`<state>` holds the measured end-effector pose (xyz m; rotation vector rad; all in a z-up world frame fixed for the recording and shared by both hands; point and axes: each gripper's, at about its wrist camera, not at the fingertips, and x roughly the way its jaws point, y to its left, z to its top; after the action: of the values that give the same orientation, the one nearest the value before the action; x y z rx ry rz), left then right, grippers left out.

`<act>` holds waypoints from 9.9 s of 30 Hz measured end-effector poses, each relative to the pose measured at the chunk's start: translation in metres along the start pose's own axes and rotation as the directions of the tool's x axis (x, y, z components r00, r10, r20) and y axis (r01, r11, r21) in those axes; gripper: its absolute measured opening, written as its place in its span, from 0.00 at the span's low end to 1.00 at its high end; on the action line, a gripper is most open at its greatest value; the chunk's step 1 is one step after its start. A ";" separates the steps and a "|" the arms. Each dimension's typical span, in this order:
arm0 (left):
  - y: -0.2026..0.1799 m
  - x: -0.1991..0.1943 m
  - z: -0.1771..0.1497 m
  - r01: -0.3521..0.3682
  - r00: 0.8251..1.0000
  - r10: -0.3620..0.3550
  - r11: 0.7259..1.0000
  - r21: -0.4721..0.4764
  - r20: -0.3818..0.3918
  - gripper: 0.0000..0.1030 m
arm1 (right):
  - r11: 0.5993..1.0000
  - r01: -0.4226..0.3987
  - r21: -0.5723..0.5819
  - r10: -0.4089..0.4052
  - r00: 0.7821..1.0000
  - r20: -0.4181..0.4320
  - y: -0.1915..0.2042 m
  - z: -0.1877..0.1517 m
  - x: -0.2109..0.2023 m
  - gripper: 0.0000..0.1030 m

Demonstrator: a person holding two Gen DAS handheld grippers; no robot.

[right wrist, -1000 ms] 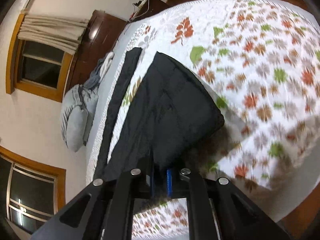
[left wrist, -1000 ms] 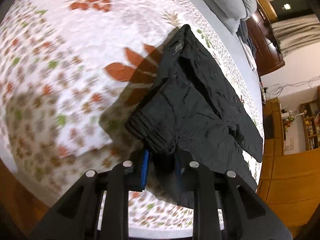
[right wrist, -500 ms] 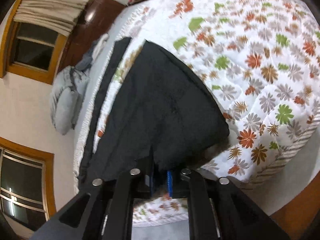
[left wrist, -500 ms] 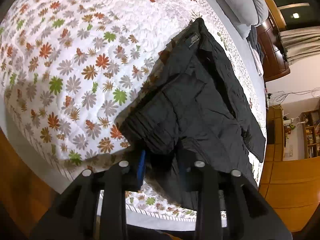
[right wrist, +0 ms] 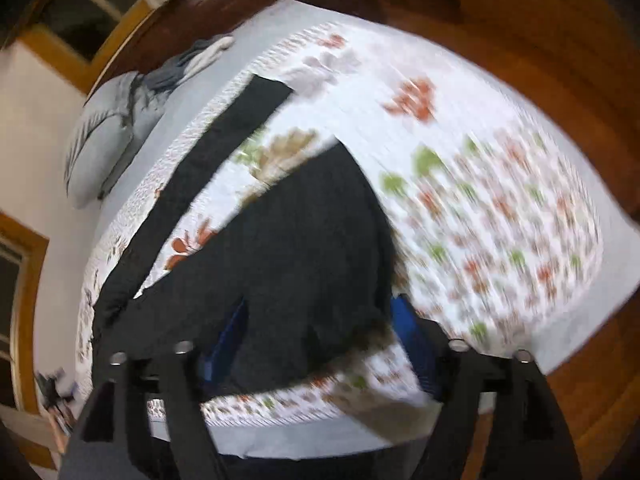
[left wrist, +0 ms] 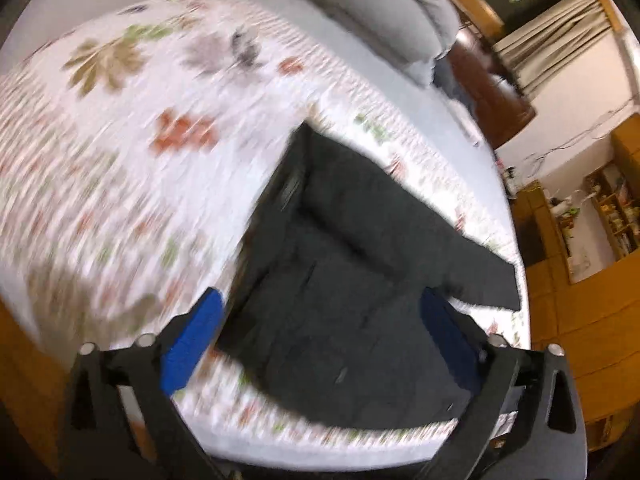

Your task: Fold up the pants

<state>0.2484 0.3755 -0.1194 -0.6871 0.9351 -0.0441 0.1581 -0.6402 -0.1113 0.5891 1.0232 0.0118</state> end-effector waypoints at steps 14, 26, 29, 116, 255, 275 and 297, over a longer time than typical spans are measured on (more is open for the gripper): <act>0.004 0.187 0.158 -0.018 0.985 0.030 0.998 0.068 -0.170 0.97 | 0.981 -0.152 -0.124 0.132 0.979 -0.156 0.151 0.133 0.156 0.84; 0.010 0.255 0.181 -0.037 0.947 0.097 0.979 0.198 -0.306 0.94 | 0.967 -0.203 -0.151 0.174 0.967 -0.187 0.169 0.264 0.236 0.86; 0.007 0.258 0.184 0.000 0.945 0.062 0.982 0.189 -0.321 0.54 | 0.968 -0.180 -0.175 0.145 0.970 -0.194 0.162 0.289 0.250 0.86; -0.028 -0.020 0.014 -0.018 0.998 0.008 0.986 0.165 0.057 0.14 | 0.961 -0.031 -0.276 0.075 0.986 0.151 0.042 0.106 -0.033 0.06; -0.010 0.086 -0.120 -0.400 0.915 0.401 0.877 0.267 0.055 0.88 | 0.876 -0.389 0.284 0.289 0.896 0.337 -0.084 -0.067 -0.014 0.62; -0.033 0.060 -0.130 -0.347 0.937 0.329 0.918 0.194 0.121 0.91 | 0.892 -0.358 0.275 0.294 0.923 0.247 -0.100 -0.067 0.024 0.18; -0.033 0.058 -0.142 -0.273 0.961 0.259 0.949 0.158 0.101 0.91 | 0.776 -0.514 0.365 0.397 0.848 0.350 -0.139 -0.093 0.033 0.66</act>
<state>0.1852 0.2562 -0.1998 -0.3969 0.9288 0.1404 0.0657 -0.7060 -0.2378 1.2303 0.6021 0.1345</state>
